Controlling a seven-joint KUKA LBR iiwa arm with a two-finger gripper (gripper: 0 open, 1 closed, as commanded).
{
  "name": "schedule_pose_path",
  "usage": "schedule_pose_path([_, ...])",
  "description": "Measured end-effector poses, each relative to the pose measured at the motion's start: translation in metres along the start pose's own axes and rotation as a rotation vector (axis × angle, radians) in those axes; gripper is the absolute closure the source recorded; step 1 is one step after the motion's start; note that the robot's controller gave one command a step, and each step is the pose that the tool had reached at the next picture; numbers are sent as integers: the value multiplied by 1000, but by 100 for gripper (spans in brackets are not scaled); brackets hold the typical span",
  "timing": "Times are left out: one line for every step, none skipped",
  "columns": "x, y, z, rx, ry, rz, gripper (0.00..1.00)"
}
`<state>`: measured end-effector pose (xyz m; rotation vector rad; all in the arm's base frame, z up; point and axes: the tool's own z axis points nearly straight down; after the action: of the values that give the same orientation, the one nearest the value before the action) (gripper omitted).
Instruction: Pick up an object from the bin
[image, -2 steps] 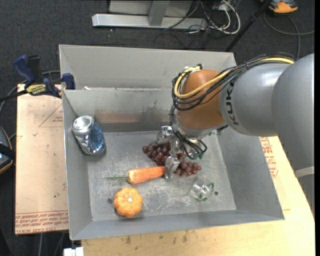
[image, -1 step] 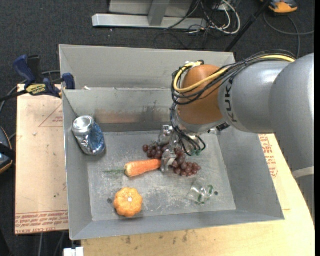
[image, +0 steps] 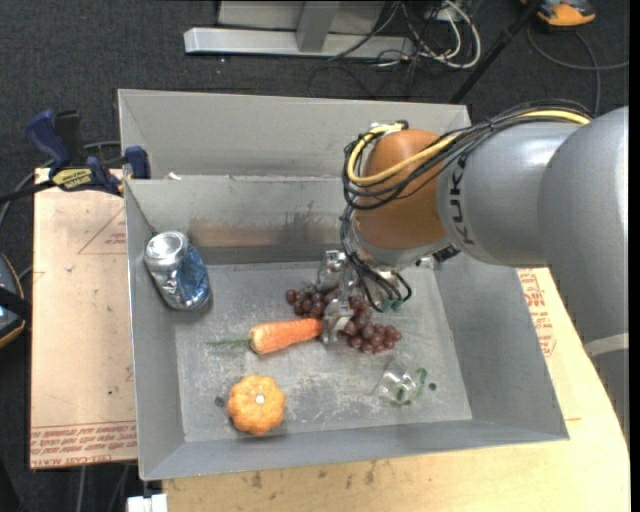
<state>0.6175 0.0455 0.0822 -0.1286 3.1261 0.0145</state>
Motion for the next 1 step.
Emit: schedule_pose_path([0, 1, -2, 1, 2, -1, 100])
